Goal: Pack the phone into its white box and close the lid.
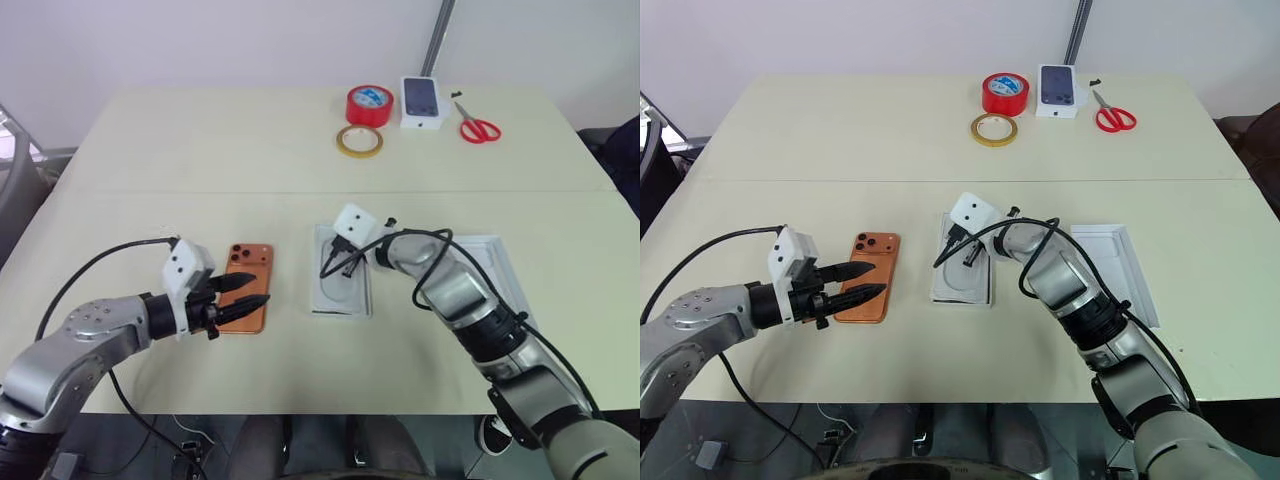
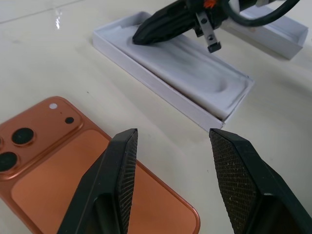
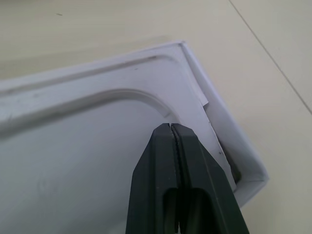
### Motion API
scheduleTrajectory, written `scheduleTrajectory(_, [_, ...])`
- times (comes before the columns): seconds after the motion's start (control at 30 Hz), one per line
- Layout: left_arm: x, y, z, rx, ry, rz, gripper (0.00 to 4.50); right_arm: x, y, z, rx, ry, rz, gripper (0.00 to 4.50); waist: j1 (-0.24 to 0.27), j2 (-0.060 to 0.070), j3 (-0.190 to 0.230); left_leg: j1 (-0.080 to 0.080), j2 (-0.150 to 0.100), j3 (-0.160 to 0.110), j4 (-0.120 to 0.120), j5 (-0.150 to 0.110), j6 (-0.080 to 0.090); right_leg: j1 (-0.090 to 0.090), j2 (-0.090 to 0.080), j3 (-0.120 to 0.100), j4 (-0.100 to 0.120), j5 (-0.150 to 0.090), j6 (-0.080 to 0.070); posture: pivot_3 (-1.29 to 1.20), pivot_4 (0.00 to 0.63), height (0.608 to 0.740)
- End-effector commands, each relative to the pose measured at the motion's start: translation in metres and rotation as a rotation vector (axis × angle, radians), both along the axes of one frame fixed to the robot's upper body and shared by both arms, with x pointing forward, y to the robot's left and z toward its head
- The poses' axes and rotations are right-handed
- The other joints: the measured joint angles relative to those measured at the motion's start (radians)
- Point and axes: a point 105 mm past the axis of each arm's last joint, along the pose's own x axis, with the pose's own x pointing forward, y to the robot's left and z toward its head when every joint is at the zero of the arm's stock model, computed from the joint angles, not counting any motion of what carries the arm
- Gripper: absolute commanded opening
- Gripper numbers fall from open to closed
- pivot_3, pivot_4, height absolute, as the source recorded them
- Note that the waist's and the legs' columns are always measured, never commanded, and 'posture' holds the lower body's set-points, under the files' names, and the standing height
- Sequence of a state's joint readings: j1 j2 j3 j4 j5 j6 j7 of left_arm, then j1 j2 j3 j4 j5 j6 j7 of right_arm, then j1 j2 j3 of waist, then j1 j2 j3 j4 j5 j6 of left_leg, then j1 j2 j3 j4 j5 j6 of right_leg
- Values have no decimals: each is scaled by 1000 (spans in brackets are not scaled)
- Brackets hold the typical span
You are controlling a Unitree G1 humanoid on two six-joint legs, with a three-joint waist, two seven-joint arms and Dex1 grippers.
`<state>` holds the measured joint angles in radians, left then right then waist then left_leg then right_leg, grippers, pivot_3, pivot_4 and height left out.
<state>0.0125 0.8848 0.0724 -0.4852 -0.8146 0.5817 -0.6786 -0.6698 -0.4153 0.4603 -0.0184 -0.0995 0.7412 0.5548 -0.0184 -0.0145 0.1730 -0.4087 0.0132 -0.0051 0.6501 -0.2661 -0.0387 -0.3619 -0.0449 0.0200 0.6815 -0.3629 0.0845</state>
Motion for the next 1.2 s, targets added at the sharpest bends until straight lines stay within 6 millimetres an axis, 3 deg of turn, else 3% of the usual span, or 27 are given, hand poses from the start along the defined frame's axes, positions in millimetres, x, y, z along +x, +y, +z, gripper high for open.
scheduleTrajectory(0.03, [-4,-1,8,3,-43,-7,2445,4,-1,11,-26,-69,-6,32,-1,0,0,0,0,0,0,0,0,0,0,0,0,0,0,0,150,740])
scheduleTrajectory(0.27, [2,6,4,-14,-10,77,2445,-4,3,24,-15,-113,45,32,-1,0,0,0,0,0,0,0,0,0,0,0,1,0,0,0,150,740])
scheduleTrajectory(0.4, [26,45,6,-115,71,365,2445,-25,22,50,112,-118,170,32,-1,0,0,0,0,0,0,0,0,0,0,0,1,0,0,0,150,740])
scheduleTrajectory(0.53, [32,77,-4,-65,151,563,4214,-47,46,51,174,-30,289,0,-6,0,0,0,1,-1,0,0,0,-1,1,0,2,0,0,0,150,740])
scheduleTrajectory(0.57, [32,81,-7,-54,182,594,4411,-50,52,45,154,-12,310,0,-6,0,0,0,1,-1,0,0,0,-1,1,0,2,0,0,0,150,740])
scheduleTrajectory(0.7, [29,86,-13,-72,295,632,4411,-60,72,20,70,68,401,0,-3,0,0,0,1,-1,0,0,0,-1,0,0,2,0,0,0,150,740])
scheduleTrajectory(0.83, [23,82,-19,-84,398,613,4411,-64,88,2,10,147,447,0,-2,-1,0,0,1,-1,1,0,0,-1,0,-1,2,0,0,0,150,740])
scheduleTrajectory(0.9, [17,69,-26,-75,466,559,4411,-64,96,-5,-23,169,462,0,-3,-1,-1,0,1,-1,1,0,0,-1,0,-1,2,0,0,0,150,740])
scheduleTrajectory(1.03, [13,56,-32,-78,523,525,4411,-61,102,-11,-60,184,465,0,-2,-1,-1,0,0,-1,1,0,0,-1,0,-1,2,0,0,0,150,740])
scheduleTrajectory(1.2, [3,26,-45,-94,605,437,4411,-61,107,-14,-92,164,480,0,-1,0,-4,1,0,-1,0,0,-1,0,-1,-1,2,0,0,0,150,740])
